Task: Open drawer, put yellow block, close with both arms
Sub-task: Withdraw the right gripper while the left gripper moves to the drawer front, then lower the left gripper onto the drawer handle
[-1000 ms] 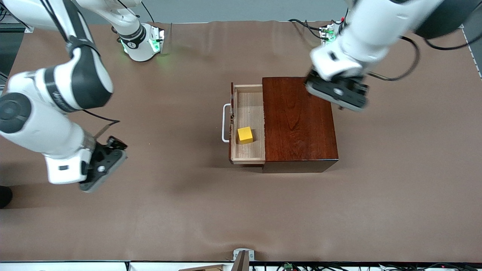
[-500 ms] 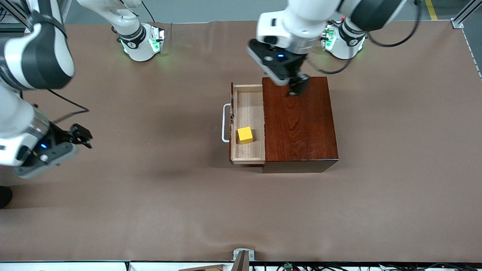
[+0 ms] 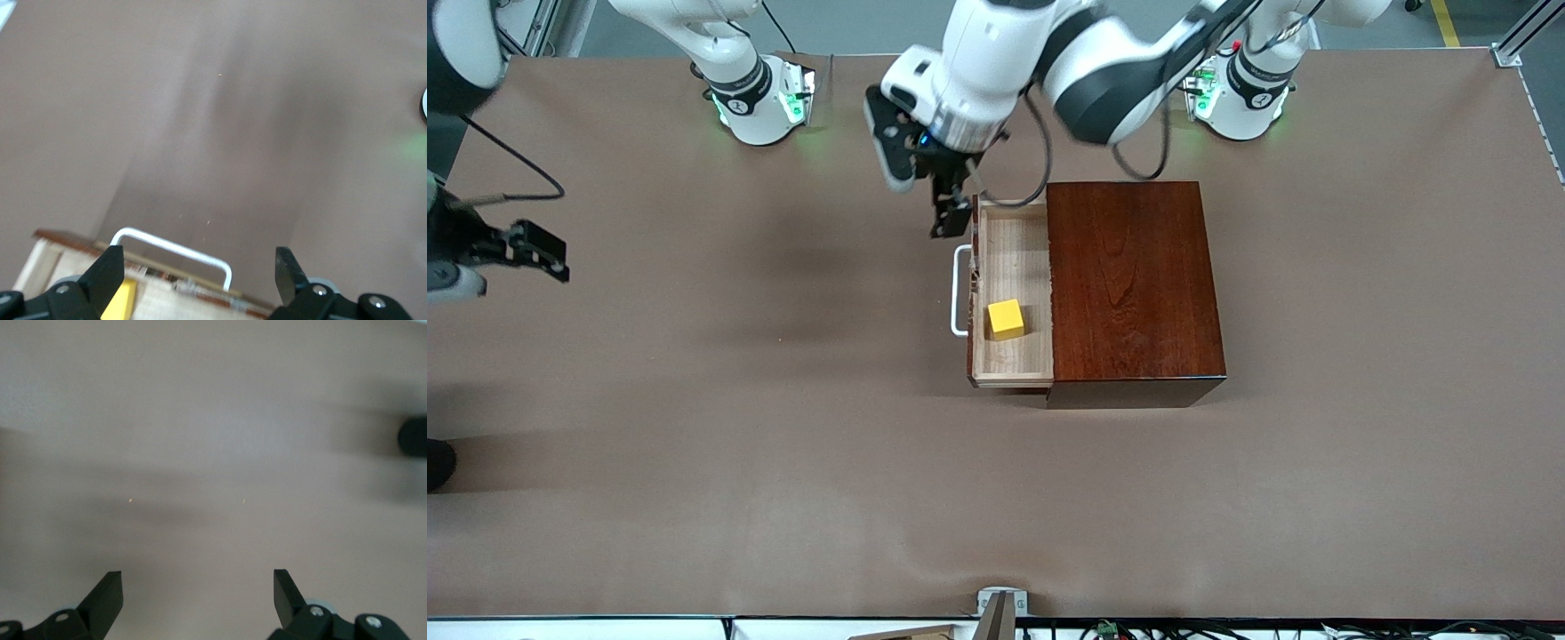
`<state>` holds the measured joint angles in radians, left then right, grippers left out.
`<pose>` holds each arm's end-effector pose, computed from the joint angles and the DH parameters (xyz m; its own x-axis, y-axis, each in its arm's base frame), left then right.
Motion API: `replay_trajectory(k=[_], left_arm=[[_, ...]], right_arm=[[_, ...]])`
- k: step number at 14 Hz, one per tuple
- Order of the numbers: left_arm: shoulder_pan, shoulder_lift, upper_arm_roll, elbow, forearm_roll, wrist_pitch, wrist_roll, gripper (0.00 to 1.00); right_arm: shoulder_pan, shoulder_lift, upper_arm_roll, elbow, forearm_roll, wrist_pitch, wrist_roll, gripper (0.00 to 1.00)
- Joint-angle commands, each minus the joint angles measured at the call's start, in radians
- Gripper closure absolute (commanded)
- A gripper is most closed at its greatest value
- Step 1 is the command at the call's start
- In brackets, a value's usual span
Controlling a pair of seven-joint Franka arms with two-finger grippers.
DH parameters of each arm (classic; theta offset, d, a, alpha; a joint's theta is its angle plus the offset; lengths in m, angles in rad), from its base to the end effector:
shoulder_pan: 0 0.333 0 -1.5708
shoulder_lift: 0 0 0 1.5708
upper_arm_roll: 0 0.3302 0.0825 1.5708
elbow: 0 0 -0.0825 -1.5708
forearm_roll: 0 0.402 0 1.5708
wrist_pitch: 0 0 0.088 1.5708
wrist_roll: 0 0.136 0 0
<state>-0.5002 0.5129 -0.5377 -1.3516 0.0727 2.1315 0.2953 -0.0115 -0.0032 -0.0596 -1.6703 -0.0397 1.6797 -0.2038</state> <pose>0.4564 -0.6036 0.4764 0.2989 -0.8835 0.3606 -0.9537 -0.2897 0.0808 0.5774 -0.0462 0.5721 0.9906 0.1364 0.0043 0.1361 -0.9898 0.0410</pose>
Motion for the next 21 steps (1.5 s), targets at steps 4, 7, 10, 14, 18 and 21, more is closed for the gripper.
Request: replay_trajectory(k=[4, 7, 10, 14, 18, 21], left_arm=[[-0.047, 0.182, 0.002, 0.052, 0.227, 0.036, 0.134, 0.00], [-0.057, 0.217, 0.057, 0.052, 0.262, 0.077, 0.172, 0.00], [-0.051, 0.242, 0.068, 0.049, 0.260, 0.079, 0.235, 0.00], [-0.055, 0.275, 0.068, 0.049, 0.260, 0.082, 0.237, 0.00], [-0.057, 0.288, 0.062, 0.048, 0.230, 0.100, 0.239, 0.00], [-0.055, 0.282, 0.061, 0.048, 0.225, 0.099, 0.240, 0.00]], right_arm=[[0.002, -0.049, 0.004, -0.010, 0.029, -0.058, 0.195, 0.00], [0.004, -0.044, 0.003, 0.007, 0.040, -0.054, 0.195, 0.00], [-0.004, -0.043, -0.005, 0.018, 0.089, -0.073, 0.196, 0.00], [-0.007, -0.038, -0.011, 0.044, 0.090, -0.092, 0.187, 0.00], [-0.024, -0.035, -0.011, 0.047, 0.090, -0.138, 0.185, 0.00], [-0.022, -0.027, -0.011, 0.047, 0.089, -0.140, 0.181, 0.00]])
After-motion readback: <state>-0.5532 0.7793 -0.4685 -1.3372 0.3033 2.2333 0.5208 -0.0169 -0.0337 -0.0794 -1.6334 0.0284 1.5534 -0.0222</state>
